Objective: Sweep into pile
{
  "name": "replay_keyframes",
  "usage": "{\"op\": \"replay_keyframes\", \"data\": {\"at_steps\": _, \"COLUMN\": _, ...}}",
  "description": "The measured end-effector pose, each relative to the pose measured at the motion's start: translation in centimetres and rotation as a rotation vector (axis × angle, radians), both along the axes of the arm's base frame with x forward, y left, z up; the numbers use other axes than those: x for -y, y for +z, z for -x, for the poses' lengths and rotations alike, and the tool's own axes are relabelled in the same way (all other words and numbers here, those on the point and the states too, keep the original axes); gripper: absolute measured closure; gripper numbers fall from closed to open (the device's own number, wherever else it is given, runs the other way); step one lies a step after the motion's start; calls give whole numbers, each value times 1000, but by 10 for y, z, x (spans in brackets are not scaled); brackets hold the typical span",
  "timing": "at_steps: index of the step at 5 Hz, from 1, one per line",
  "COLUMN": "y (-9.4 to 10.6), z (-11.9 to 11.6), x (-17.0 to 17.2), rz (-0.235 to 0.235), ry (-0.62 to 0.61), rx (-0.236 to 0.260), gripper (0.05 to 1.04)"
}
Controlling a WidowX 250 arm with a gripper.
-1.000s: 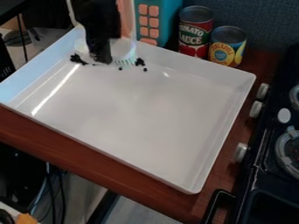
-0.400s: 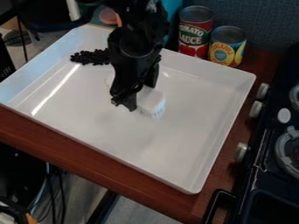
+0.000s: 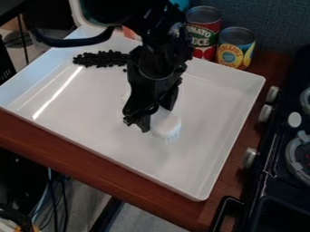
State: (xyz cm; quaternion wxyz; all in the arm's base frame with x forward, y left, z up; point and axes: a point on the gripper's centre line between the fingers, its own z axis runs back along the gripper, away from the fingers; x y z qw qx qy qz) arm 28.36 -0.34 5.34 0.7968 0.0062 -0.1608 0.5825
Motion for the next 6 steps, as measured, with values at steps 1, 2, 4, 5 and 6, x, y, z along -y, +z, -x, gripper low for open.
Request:
{"op": "replay_keyframes", "data": {"at_steps": 1, "y": -9, "z": 1, "x": 6, "rz": -37, "ry": -130, "rx": -97, "gripper": 353}}
{"op": "replay_keyframes", "data": {"at_steps": 2, "y": -12, "z": -12, "x": 17, "rz": -115, "ry": -387, "rx": -156, "gripper": 353}}
{"op": "replay_keyframes", "data": {"at_steps": 4, "y": -9, "z": -25, "x": 40, "rz": -148, "ry": -752, "rx": -128, "gripper": 353}}
{"op": "replay_keyframes", "data": {"at_steps": 5, "y": -18, "z": -29, "x": 53, "rz": -113, "ry": -897, "rx": -138, "gripper": 353}}
{"op": "replay_keyframes", "data": {"at_steps": 6, "y": -17, "z": -34, "x": 59, "rz": -98, "ry": -956, "rx": -135, "gripper": 316}}
